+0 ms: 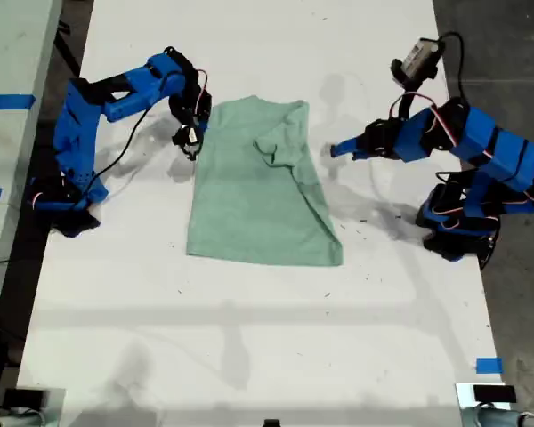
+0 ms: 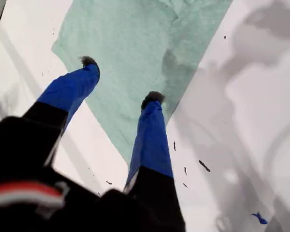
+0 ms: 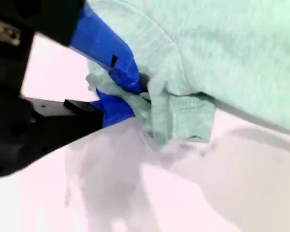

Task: Fold tshirt

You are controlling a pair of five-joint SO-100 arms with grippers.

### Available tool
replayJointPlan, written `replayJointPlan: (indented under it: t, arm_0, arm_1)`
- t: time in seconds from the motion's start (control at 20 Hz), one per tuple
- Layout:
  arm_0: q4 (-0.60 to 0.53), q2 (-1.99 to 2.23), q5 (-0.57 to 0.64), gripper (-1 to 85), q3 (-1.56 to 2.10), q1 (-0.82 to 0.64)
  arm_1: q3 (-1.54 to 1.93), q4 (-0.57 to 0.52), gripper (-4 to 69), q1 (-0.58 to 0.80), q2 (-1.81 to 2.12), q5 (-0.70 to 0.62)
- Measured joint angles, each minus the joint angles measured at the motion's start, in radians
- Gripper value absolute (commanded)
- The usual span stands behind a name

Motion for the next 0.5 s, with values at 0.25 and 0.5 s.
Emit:
replayJointPlan:
  t: [0.25,0.5]
  arm_0:
    - [0.08,0.209,0.0,0.1,-0.002,0.02]
    - [-0.055,0.212,0.041,0.1,-0.199,0.262]
  arm_1:
    - [0.043,0.0,18.4,0.0,0.046,0.012]
    - [0.071,0.0,18.2,-0.003,0.071,0.02]
